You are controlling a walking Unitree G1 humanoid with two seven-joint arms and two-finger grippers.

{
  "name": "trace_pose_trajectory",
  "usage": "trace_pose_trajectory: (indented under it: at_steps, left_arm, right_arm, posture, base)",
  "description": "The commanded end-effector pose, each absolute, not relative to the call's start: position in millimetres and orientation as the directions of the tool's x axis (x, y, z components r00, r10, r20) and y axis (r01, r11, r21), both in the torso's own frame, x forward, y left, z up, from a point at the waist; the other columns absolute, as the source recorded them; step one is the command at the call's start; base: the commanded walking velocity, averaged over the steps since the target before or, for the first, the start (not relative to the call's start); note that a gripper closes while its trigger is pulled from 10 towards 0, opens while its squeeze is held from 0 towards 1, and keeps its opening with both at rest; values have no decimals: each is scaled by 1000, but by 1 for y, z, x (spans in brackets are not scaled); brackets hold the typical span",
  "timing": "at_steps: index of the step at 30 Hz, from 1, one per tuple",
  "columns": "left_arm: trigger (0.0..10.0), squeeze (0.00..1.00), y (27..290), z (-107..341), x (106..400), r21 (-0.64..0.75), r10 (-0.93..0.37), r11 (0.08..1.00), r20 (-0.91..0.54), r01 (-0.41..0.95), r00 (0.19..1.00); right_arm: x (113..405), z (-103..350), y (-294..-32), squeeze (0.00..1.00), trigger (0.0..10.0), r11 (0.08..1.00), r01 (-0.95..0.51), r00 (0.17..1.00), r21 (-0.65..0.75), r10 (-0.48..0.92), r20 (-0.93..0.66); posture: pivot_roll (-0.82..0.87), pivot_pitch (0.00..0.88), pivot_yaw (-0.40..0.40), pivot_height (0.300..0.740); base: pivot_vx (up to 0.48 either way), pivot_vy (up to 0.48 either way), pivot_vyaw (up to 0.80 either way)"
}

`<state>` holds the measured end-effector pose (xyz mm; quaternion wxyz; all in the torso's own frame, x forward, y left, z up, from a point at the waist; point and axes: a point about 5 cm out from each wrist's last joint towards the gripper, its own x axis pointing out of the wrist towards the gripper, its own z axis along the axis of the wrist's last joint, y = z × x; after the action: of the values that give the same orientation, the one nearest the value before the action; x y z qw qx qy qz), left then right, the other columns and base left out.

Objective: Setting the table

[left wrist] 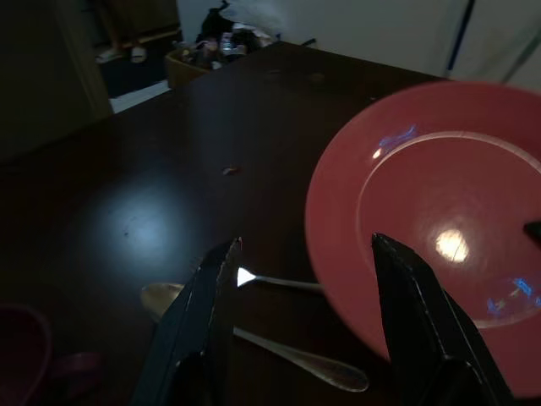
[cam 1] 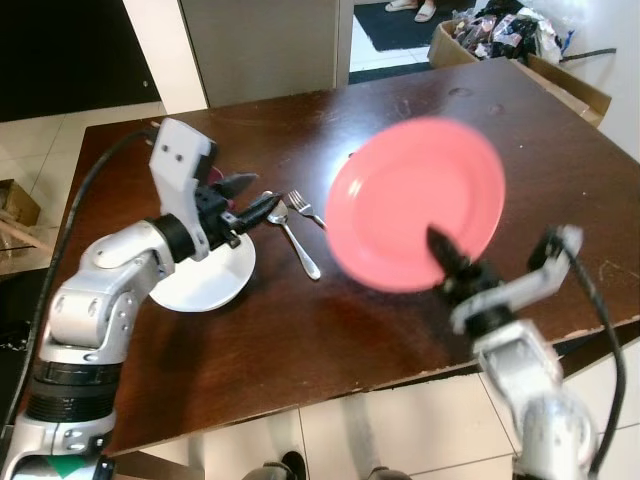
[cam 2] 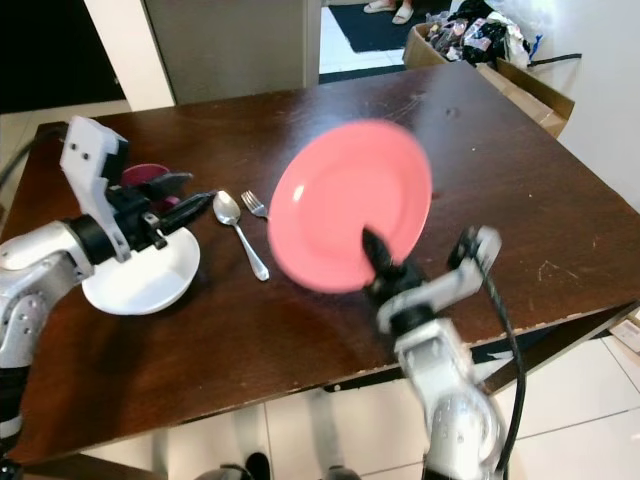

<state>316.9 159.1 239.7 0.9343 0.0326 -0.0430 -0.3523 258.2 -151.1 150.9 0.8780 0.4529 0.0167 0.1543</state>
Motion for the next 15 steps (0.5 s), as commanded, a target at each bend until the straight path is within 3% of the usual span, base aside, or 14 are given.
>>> trace_pose_trajectory:
  at_steps: [1,12,13,14,15]
  left_arm:
    - [10000,0,158,240,317,85,-670,742,48,666,741]
    - [10000,0,156,241,316,92,-679,733,43,674,733]
    - [10000,0,156,241,316,91,-678,734,45,673,733]
    - [10000,0,156,241,315,90,-678,734,45,673,734]
    - [10000,0,156,241,316,89,-678,734,45,673,734]
  right_arm:
    - [252,152,-147,0,10000,520,-267,946,812,303,117]
    - [232,137,-131,35,10000,437,-230,916,870,398,43]
    - [230,135,-130,275,10000,439,-222,914,871,404,30]
    - [229,135,-130,275,10000,438,-221,914,871,405,28]
    - [229,134,-130,412,10000,440,-219,914,871,405,25]
  posture:
    - [-135,87,105,740]
    - [-135,89,96,740]
    - [-135,89,96,740]
    - [-135,89,96,740]
    - [-136,88,88,740]
  base:
    - [0,0,0]
    - [0,0,0]
    - [0,0,0]
    - [0,0,0]
    - [0,0,0]
